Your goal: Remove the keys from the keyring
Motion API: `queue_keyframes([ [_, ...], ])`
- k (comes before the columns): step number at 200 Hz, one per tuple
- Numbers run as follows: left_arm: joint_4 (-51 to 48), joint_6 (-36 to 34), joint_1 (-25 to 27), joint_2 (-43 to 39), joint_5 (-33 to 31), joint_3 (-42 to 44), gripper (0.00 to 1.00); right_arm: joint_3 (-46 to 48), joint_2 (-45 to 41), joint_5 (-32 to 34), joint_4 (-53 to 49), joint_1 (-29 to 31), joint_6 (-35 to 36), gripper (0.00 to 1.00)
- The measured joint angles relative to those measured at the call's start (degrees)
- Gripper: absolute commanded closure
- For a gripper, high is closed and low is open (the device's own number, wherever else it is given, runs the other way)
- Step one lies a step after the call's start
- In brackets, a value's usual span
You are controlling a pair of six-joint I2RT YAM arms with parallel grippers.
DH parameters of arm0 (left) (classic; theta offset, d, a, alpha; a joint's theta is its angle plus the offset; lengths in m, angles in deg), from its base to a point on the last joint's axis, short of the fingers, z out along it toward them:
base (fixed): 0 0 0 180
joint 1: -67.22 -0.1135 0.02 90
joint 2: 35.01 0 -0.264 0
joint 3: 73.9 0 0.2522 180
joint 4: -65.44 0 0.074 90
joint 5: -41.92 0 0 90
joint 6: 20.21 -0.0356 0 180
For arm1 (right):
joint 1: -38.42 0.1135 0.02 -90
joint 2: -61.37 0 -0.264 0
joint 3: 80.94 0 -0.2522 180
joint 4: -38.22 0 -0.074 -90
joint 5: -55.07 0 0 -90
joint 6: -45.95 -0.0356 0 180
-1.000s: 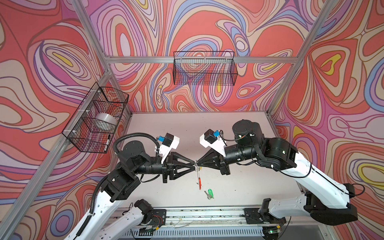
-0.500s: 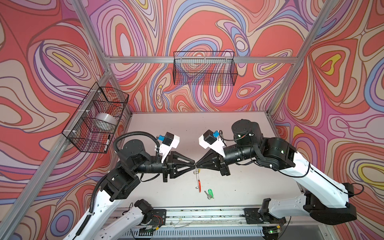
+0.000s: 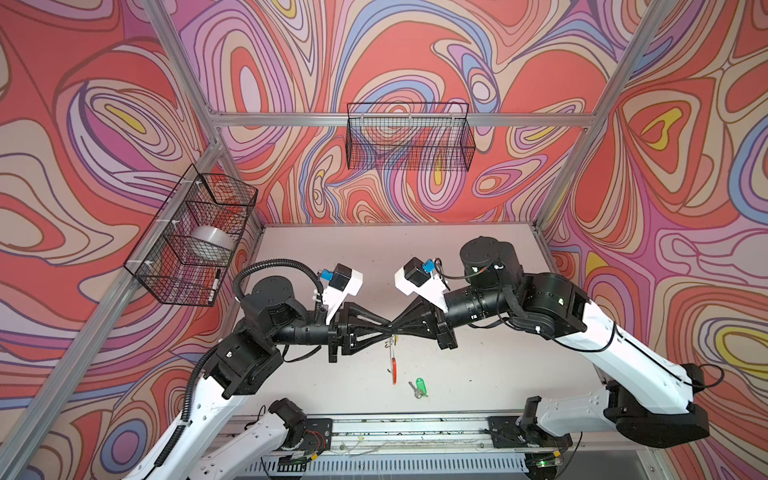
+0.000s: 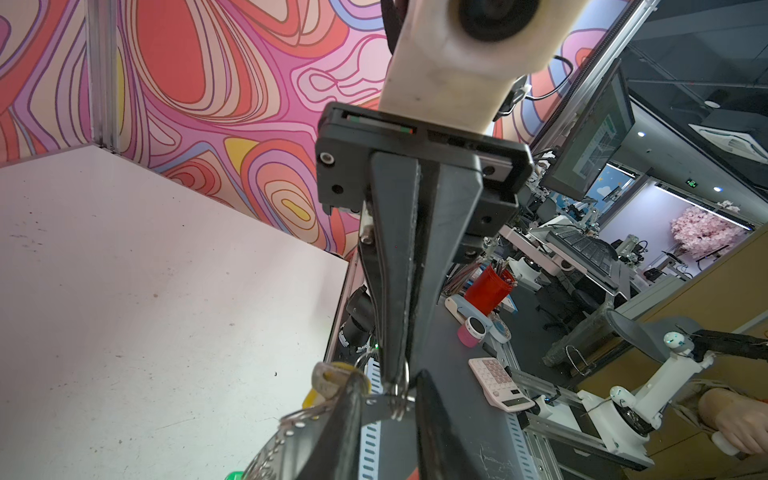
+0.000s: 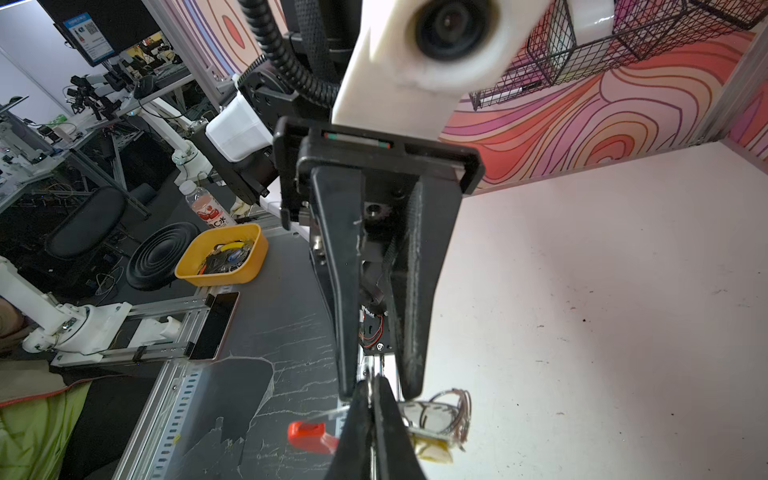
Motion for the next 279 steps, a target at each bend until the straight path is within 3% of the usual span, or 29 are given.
queue_keyframes([
  [19,-0.15,-0.2,0.0,0.0,-0.02,0.0,0.77,0.0,0.0,0.0,-0.02,-0.02,0.0,1.0],
  [84,-0.81,-0.22,-0.04,-0.42,0.33,-0.04,1.0,-0.04,-0.04,0.79,0.15,-0.28,-0.39,1.0],
  [149,2.21,0.28,-0.09,-2.56,-1.75,1.03,1.0,0.04,0.17,-0.24,3.06,-0.31,-1.95,1.0],
  [177,6.47,1.62,-0.09,-4.96,-4.02,3.58,1.0,1.84,0.02,-0.44,7.23,-0.33,-3.13,0.84],
  [217,11.65,3.5,-0.09,-6.91,-5.97,6.88,1.0,7.82,-2.38,0.04,15.5,-0.72,-6.29,0.75],
  [239,14.01,4.11,-0.04,-7.45,-6.75,7.8,1.0,10.36,-3.56,0.74,19.47,-0.81,-7.63,0.66],
  [279,16.24,4.61,0.0,-7.76,-7.8,8.33,1.0,13.51,-5.09,2.38,24.46,-0.87,-9.42,0.61],
])
